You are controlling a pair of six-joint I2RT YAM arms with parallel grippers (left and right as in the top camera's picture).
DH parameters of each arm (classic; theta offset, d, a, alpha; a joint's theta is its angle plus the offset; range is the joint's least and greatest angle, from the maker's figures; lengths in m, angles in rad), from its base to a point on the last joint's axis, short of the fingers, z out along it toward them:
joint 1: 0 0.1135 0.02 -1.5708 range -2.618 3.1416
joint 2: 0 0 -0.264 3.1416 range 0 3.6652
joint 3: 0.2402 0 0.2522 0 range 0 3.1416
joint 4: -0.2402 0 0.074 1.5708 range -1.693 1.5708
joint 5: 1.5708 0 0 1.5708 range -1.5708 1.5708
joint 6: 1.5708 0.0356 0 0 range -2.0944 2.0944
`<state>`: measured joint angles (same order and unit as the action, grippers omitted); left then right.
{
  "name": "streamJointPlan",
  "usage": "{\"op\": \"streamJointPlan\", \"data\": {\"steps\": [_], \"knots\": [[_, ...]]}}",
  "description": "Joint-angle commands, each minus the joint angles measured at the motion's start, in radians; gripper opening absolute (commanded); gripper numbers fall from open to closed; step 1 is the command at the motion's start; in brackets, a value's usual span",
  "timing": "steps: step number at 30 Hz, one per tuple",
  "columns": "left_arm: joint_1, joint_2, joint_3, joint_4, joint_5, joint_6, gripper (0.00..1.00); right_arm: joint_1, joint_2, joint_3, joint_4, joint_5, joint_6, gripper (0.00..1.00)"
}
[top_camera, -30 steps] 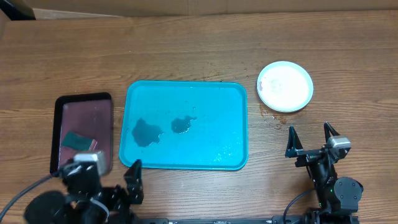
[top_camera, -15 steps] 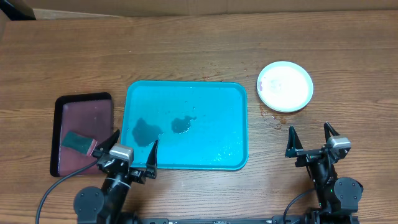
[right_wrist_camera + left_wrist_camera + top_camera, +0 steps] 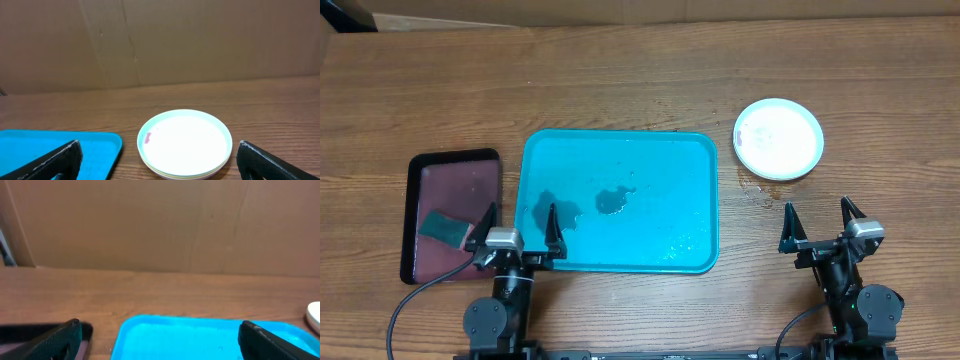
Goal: Clean dirty plates on tray and stack at the side
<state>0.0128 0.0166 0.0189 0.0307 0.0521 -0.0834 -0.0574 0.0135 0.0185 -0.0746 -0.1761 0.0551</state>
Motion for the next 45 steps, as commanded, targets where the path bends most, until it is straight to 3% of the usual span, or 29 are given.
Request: {"op": "streamJointPlan", "data": {"steps": [1,7,45], "knots": [[-0.033,-0.013,-0.014,-0.004,-0.100,-0.032,1.00,-0.003,-0.011,-0.010,0.005,0.002,-0.003,1.00],[-0.049,-0.013,-0.014,-0.101,-0.158,-0.021,1.00,-0.003,-0.011,-0.010,0.005,0.002,-0.003,1.00],[-0.048,-0.012,-0.014,-0.101,-0.145,0.016,1.00,-0.003,-0.011,-0.010,0.005,0.002,-0.003,1.00]]}}
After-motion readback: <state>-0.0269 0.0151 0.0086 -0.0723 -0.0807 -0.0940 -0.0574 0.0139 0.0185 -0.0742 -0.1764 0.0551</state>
